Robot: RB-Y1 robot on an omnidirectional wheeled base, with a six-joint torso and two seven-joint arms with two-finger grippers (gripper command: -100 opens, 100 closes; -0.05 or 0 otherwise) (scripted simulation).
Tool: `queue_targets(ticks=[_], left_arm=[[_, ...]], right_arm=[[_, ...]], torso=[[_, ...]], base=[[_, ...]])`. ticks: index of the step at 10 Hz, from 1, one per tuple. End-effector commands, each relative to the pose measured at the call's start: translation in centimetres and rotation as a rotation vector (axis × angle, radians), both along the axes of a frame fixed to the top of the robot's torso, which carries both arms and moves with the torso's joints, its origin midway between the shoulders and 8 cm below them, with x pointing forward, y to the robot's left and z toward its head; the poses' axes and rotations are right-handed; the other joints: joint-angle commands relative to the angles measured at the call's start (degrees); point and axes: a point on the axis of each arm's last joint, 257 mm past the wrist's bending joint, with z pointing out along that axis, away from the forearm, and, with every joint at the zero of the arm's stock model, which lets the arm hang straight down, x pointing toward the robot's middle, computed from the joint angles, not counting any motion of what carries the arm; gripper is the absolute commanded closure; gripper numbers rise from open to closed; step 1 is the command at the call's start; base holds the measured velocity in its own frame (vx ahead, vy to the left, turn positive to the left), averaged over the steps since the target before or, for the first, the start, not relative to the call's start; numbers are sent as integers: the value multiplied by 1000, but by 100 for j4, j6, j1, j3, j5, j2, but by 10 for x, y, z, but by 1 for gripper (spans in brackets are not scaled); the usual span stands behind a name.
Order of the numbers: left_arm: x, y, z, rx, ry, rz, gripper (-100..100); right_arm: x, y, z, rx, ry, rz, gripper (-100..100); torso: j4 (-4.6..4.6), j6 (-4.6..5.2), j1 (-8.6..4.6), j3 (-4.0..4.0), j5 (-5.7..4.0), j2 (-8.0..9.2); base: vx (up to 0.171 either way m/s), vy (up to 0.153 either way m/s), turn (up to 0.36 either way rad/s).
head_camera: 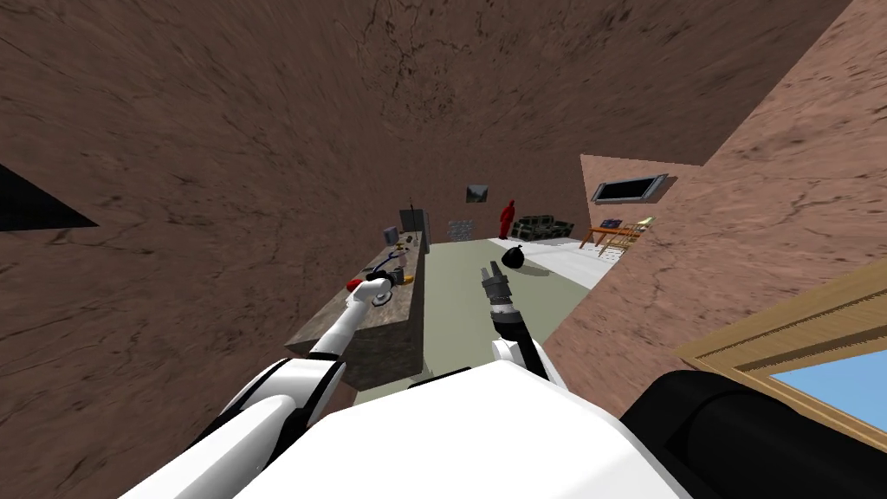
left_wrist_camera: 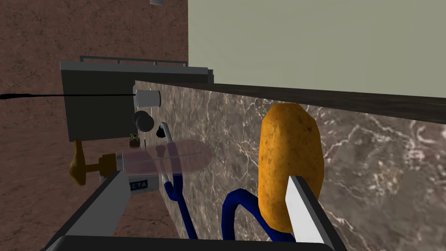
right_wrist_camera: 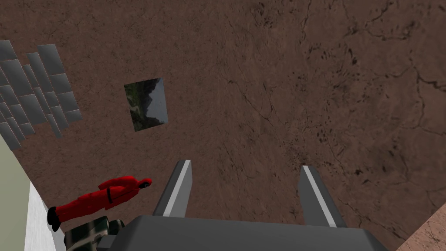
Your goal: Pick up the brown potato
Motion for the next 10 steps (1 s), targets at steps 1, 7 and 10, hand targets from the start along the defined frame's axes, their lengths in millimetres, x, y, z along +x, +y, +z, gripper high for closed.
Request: queue_targets(ticks=[1, 7, 10], left_arm=[[-2, 13, -14, -6, 72, 21, -100], [-7, 52, -45, -36, 232, 90, -100], [-11, 70, -54, -62, 302, 127, -100]], right_arm=[[0, 0, 0, 0, 0, 0, 0], [0, 0, 0, 0, 0, 0, 0], [0, 0, 0, 0, 0, 0, 0]], torso=[[0, 0, 0, 0, 0, 0], [-2, 2, -7, -7, -2, -12], [-3, 0, -9, -8, -2, -14]], base=[[-11, 11, -144], [5, 6, -106], [18, 0, -98]])
